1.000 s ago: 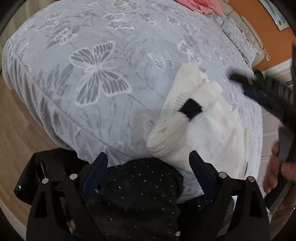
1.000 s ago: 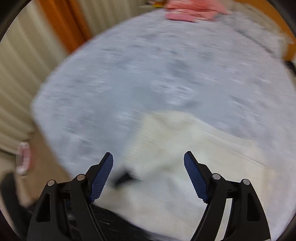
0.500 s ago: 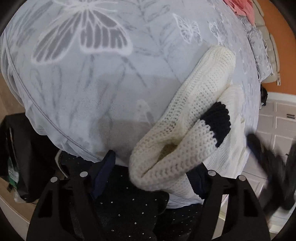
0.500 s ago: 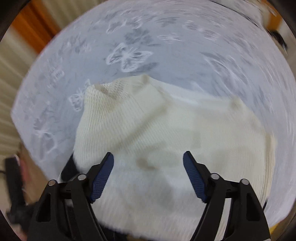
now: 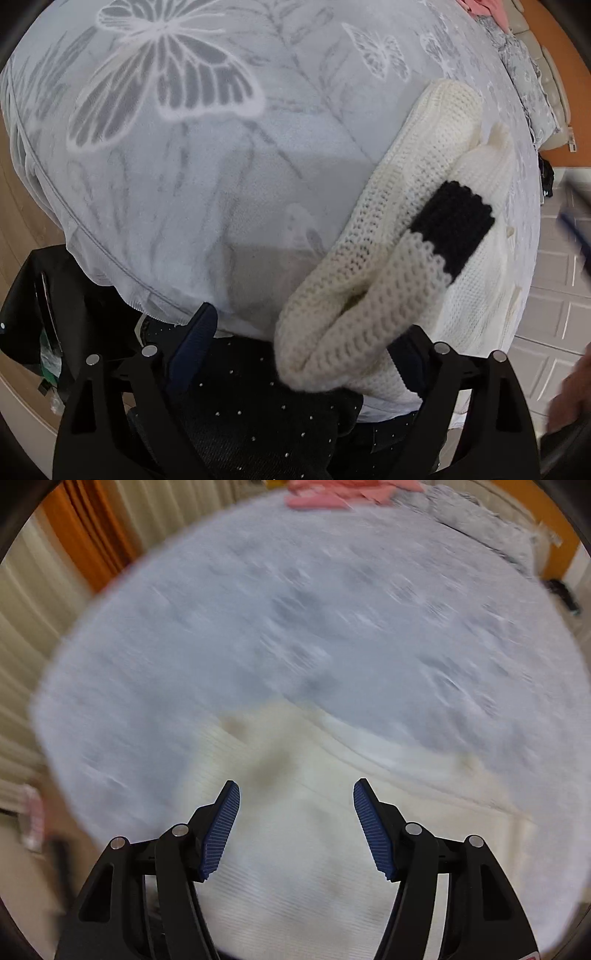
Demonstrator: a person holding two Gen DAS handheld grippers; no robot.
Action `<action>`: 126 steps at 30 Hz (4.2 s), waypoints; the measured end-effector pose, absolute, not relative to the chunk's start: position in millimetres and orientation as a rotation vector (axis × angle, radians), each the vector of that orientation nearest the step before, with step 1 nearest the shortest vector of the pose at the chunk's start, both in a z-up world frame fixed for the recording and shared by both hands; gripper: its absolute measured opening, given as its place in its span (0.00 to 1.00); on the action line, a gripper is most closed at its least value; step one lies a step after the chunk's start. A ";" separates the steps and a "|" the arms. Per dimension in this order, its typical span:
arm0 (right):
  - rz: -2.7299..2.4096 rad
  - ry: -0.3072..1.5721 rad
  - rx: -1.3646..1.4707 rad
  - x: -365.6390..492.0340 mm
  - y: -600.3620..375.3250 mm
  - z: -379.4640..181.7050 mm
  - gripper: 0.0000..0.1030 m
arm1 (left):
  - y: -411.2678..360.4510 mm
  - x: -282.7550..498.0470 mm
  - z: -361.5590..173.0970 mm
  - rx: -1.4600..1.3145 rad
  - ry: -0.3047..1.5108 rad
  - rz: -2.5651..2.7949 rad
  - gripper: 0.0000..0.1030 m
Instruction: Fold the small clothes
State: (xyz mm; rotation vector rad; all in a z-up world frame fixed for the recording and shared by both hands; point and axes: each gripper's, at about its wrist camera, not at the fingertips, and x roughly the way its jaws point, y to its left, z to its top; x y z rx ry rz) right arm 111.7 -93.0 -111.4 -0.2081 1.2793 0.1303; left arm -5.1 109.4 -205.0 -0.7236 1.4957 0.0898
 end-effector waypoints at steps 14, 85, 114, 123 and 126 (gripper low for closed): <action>0.252 1.224 -0.041 115.0 -62.5 -94.4 0.45 | 104.4 2.0 -202.3 -0.709 1.493 0.117 0.85; 0.159 1.240 0.420 31.2 -322.8 -107.9 0.83 | -123.1 -78.0 -65.4 0.070 1.247 -0.229 0.84; 0.021 1.216 0.536 -27.6 -374.2 -132.6 0.51 | -121.5 -64.2 -84.0 -0.119 1.336 -0.335 0.87; 0.085 1.182 0.449 -11.0 -394.0 -110.4 0.24 | -142.4 -27.3 -95.4 -0.121 1.349 -0.305 0.87; 0.019 1.280 0.388 -7.8 -403.8 -141.6 0.39 | -143.7 -21.8 -90.3 -0.077 1.308 -0.296 0.87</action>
